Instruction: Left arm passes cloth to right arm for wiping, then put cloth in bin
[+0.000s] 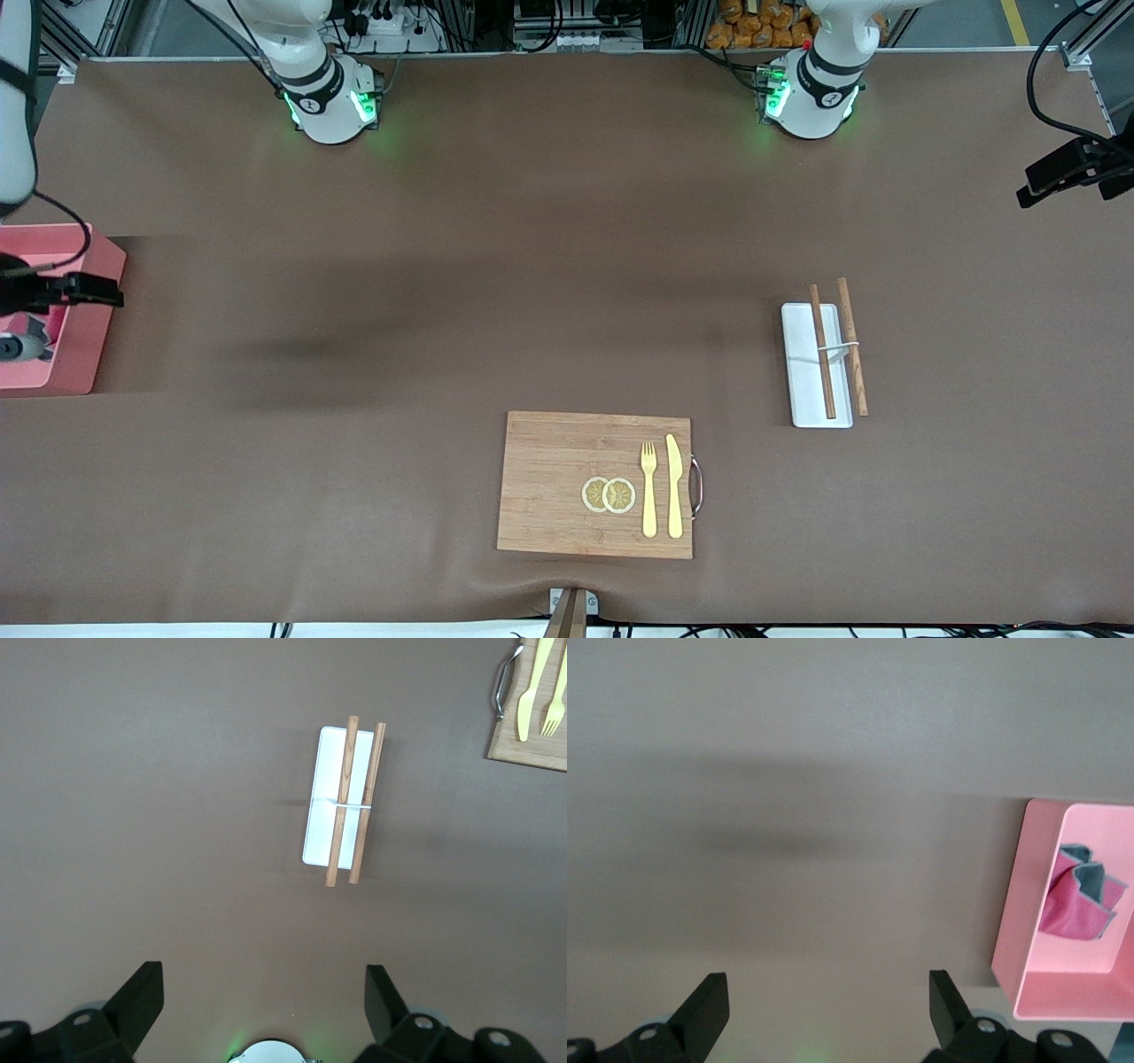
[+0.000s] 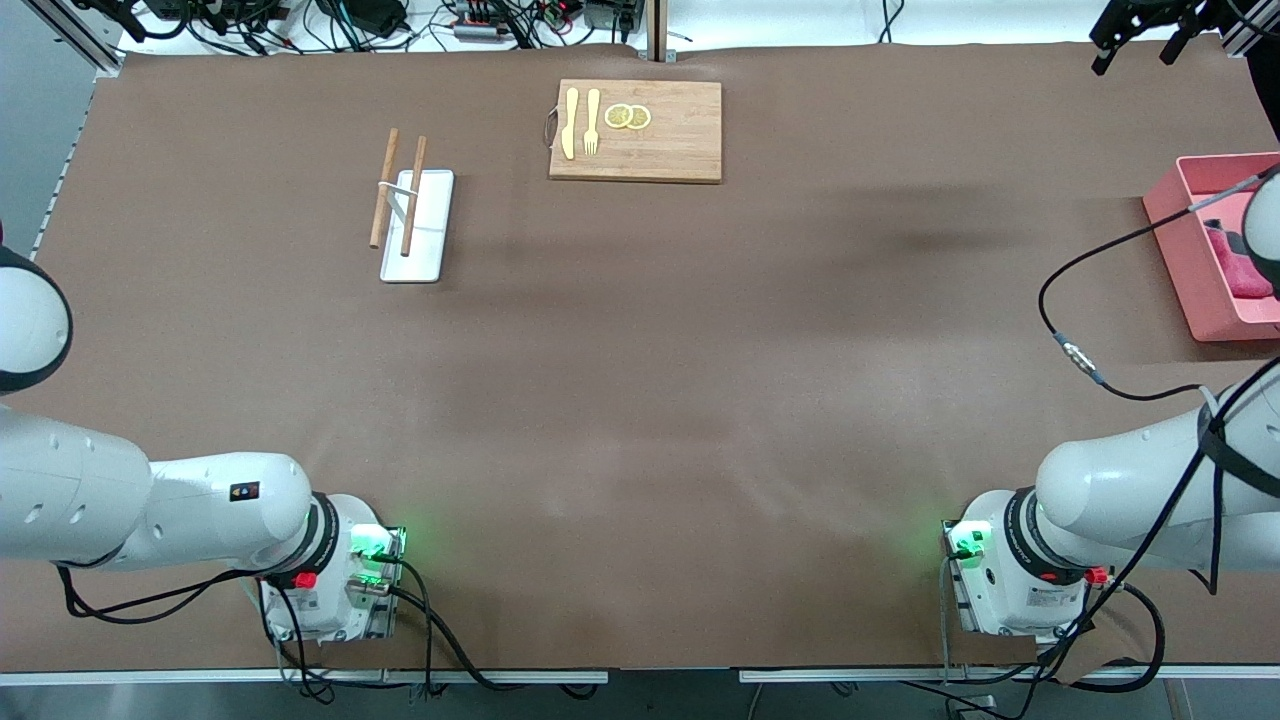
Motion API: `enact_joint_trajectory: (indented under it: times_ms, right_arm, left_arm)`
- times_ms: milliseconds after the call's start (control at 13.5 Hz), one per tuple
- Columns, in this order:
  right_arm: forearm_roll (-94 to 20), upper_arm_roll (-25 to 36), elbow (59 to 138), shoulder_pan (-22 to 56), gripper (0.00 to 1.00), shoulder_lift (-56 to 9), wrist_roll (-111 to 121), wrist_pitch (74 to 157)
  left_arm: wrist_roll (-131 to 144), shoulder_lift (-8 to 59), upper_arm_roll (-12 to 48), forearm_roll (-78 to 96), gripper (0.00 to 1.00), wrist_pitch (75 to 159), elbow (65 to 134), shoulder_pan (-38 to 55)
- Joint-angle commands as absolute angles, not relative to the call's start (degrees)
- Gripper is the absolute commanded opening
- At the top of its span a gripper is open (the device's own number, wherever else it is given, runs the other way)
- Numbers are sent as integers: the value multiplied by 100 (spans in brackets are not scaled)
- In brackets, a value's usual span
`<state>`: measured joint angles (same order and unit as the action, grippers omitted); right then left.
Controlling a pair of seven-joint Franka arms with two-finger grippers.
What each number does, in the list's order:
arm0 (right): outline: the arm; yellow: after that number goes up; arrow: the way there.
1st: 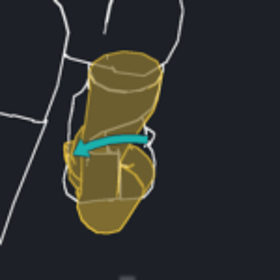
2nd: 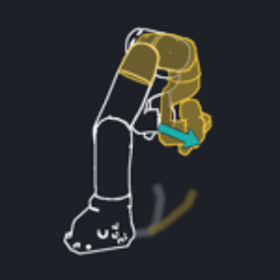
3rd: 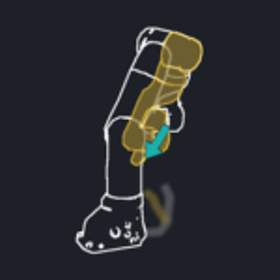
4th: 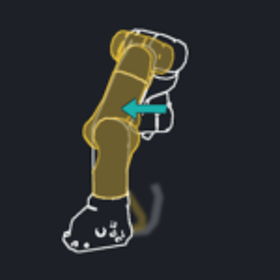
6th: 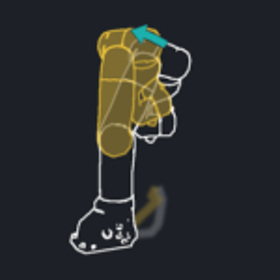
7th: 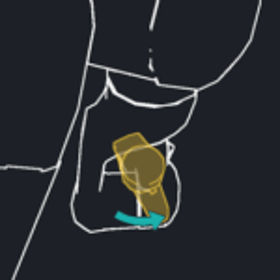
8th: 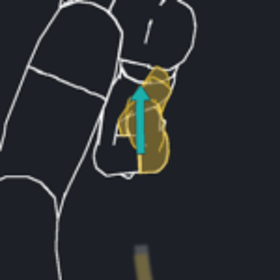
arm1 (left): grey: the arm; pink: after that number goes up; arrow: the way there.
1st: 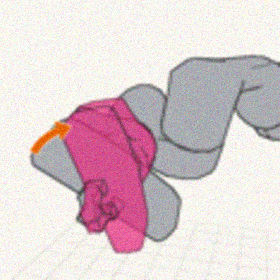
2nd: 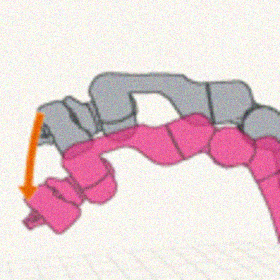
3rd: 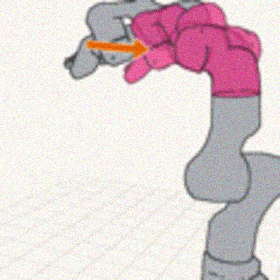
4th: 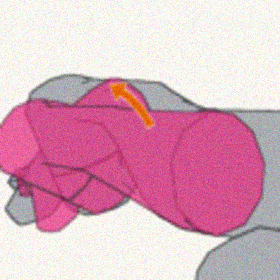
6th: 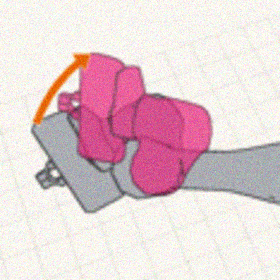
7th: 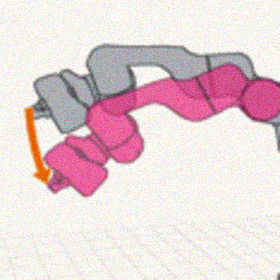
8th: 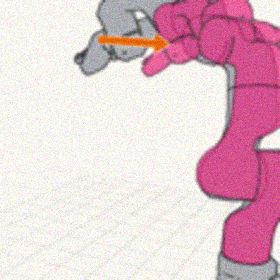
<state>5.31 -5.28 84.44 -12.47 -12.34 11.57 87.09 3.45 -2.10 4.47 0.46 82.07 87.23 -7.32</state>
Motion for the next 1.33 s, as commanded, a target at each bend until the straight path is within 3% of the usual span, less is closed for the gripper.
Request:
enact_joint_trajectory:
  times_ms: [0, 222, 1259]
  right_arm:
    - [115, -448, 9192, -1266, 100, -362, 679, 8763]
    - [97, -413, 9510, -985, 100, 96, 64, 8754]
    - [-246, -202, 9097, -721, 100, 360, -282, 8446]
  left_arm:
    - [334, -255, 475, 44, 100, 8183, 8736, -765]
    - [299, -255, 475, 35, 100, 8183, 8719, -756]
    - [439, -220, 817, -211, 100, 8394, 8763, -580]
